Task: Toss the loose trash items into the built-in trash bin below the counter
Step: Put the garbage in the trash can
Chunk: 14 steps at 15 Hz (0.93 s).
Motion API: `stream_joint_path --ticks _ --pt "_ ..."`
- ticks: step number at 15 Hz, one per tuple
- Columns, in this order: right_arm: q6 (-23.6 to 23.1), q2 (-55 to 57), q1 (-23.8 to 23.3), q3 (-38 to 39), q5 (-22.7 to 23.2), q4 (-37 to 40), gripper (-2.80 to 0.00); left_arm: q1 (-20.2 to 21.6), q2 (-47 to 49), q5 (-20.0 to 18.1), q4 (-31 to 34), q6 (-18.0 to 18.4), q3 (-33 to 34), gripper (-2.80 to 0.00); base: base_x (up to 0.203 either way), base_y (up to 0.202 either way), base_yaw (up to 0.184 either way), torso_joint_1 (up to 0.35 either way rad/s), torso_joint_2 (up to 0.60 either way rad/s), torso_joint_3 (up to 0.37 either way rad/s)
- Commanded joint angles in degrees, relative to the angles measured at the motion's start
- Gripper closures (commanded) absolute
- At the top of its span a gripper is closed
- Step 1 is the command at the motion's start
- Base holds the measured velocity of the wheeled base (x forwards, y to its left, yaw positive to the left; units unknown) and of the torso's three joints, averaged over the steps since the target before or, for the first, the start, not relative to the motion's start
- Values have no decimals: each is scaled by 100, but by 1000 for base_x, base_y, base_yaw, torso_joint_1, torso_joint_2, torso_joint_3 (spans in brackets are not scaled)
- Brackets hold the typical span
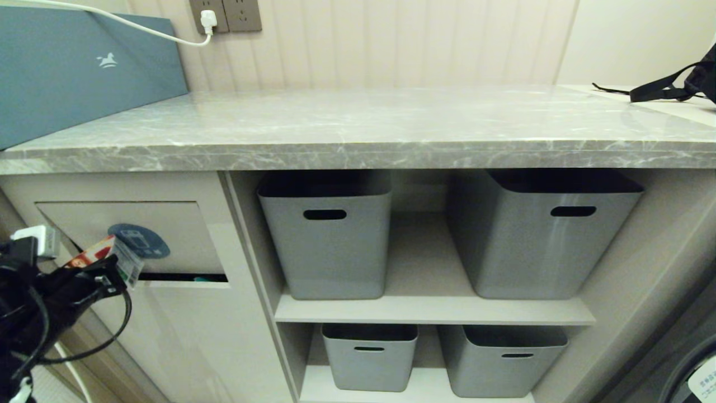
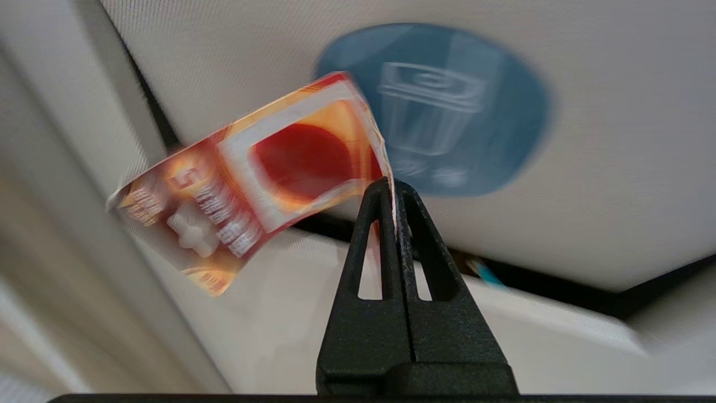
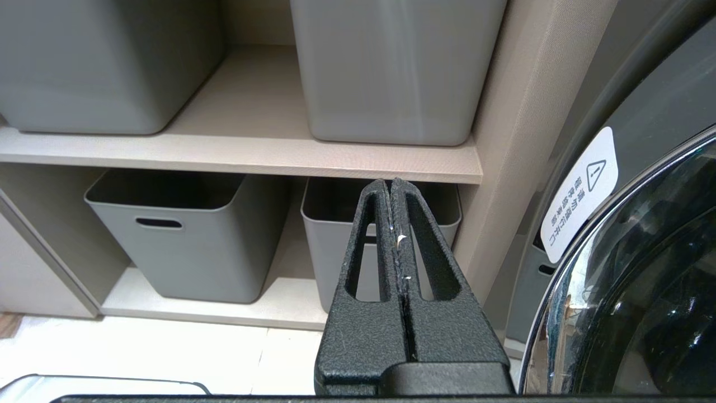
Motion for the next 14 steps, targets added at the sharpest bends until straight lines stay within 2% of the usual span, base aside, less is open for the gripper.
stream_joint_path --ticks 1,7,12,14 --pt "-5 -4 2 0 2 0 0 -8 853 -6 -127 50 -448 0 0 0 0 0 0 0" --pt "-5 -4 9 0 2 -8 0 -185 1659 -76 -313 297 -1080 0 0 0 0 0 0 0" --pt "-5 -4 2 0 2 -9 0 -403 2530 -85 -314 639 -2613 0 0 0 0 0 0 0" --pt "-5 -4 2 0 2 -8 0 -436 2762 -171 -314 778 -3024 0 0 0 0 0 0 0"
